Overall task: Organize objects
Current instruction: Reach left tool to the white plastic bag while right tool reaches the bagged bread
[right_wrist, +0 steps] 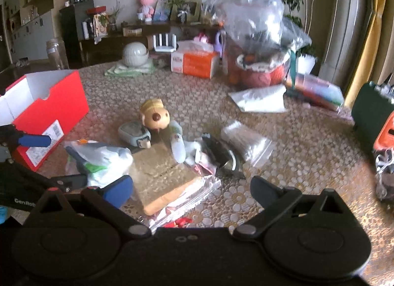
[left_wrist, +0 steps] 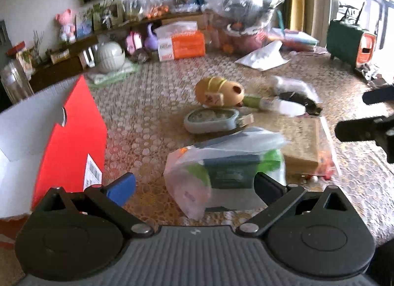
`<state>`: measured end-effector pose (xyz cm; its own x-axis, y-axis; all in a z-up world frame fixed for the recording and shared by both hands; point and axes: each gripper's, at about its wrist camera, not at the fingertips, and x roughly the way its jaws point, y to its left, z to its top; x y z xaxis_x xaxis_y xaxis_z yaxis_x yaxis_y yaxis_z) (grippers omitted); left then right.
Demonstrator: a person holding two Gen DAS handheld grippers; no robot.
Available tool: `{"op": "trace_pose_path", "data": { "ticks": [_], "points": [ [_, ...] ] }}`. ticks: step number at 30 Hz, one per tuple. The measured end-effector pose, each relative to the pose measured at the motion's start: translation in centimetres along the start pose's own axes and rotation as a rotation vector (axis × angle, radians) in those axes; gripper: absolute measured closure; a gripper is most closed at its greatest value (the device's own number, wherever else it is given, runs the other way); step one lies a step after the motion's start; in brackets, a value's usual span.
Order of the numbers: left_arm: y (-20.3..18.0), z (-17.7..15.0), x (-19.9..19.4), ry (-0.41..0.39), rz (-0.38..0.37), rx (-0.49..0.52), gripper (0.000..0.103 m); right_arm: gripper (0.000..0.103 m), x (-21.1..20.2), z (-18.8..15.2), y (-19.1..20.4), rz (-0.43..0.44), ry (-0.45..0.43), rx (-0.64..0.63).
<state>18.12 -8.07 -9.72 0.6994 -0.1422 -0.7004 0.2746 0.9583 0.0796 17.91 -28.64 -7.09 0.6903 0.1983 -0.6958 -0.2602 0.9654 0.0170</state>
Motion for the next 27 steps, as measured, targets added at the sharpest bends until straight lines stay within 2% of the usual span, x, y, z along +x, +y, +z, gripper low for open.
{"op": "trace_pose_path", "data": {
  "ticks": [5, 12, 16, 17, 19, 21, 24, 26, 27],
  "points": [
    [0.9, 0.1, 2.0, 0.046, -0.046, -0.035, 0.000, 0.002, 2.7, 0.1, -0.3, 0.009, 0.042, 0.028],
    [0.7, 0.2, 3.3, 0.057, -0.053, -0.021, 0.000, 0.002, 5.5, -0.3, -0.6, 0.026, 0.104, 0.076],
    [0.7, 0.4, 3.6, 0.049, -0.057, -0.016, 0.001, 0.005, 6.1, -0.4, -0.7, 0.059, 0.118, 0.116],
    [0.7, 0.3, 3.7, 0.046, -0.059, -0.015, 0.002, 0.010, 6.1, -0.3, -0.7, 0.069, 0.122, 0.127],
    [0.7, 0.3, 3.6, 0.039, -0.075, -0.017, 0.014, 0.021, 6.2, -0.2, -0.8, 0.104, 0.125, 0.161],
    [0.5, 0.4, 3.4, 0.035, -0.084, -0.015, 0.027, 0.025, 6.1, 0.0, -0.8, 0.088, 0.125, 0.182],
    [0.1, 0.5, 3.1, 0.025, -0.060, 0.003, 0.042, 0.037, 5.9, 0.2, -1.1, 0.075, 0.124, 0.215],
    [0.1, 0.6, 2.8, 0.023, -0.053, 0.007, 0.051, 0.052, 5.6, 0.3, -1.4, 0.087, 0.127, 0.238],
    [0.1, 0.6, 2.6, 0.022, -0.044, 0.005, 0.060, 0.054, 5.4, 0.4, -1.5, 0.089, 0.135, 0.252]
  ]
}}
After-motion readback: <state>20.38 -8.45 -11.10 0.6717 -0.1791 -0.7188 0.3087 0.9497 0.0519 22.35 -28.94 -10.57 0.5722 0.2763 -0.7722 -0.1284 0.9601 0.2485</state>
